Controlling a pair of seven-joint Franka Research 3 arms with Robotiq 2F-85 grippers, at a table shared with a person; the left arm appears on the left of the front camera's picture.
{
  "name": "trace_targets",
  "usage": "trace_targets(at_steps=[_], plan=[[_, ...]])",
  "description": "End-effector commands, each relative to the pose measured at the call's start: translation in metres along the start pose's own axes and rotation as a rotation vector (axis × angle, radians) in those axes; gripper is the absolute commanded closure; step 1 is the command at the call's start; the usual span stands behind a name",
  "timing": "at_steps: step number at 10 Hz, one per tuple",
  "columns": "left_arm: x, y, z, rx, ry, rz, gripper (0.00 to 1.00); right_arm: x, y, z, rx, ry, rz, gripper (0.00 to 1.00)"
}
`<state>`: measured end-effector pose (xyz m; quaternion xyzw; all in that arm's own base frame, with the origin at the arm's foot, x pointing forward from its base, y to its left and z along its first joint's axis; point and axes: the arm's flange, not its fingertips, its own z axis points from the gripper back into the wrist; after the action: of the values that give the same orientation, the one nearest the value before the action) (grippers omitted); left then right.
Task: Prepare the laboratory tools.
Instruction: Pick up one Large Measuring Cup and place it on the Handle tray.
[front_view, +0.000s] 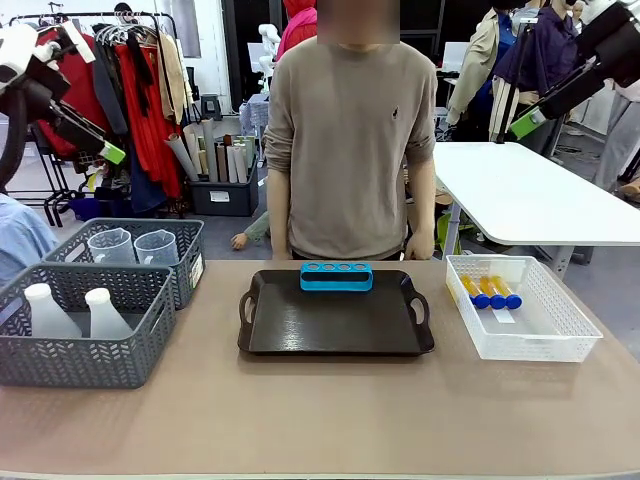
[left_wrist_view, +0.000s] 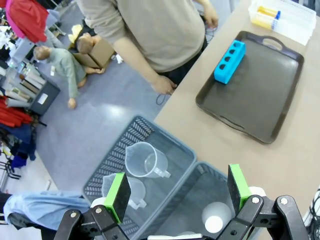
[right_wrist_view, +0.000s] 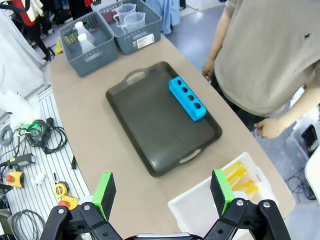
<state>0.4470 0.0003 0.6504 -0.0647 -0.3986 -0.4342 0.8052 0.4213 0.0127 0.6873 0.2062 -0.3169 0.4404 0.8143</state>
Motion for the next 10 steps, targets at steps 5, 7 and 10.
trace_targets(at_steps=[5, 7, 10], plan=[[0.0108, 0.0123, 0.0146, 0.028, -0.018, 0.016, 0.0, 0.006, 0.0003, 0.0042, -0.002, -0.019, -0.002, 0.0], [0.0105, 0.0076, 0.0138, 0.027, -0.02, -0.006, 0.0, 0.0034, 0.0036, 0.0011, -0.002, -0.001, 0.009, 0.0], [0.0105, 0.0076, 0.0138, 0.027, -0.02, -0.006, 0.0, 0.0034, 0.0036, 0.0011, -0.002, -0.001, 0.009, 0.0]])
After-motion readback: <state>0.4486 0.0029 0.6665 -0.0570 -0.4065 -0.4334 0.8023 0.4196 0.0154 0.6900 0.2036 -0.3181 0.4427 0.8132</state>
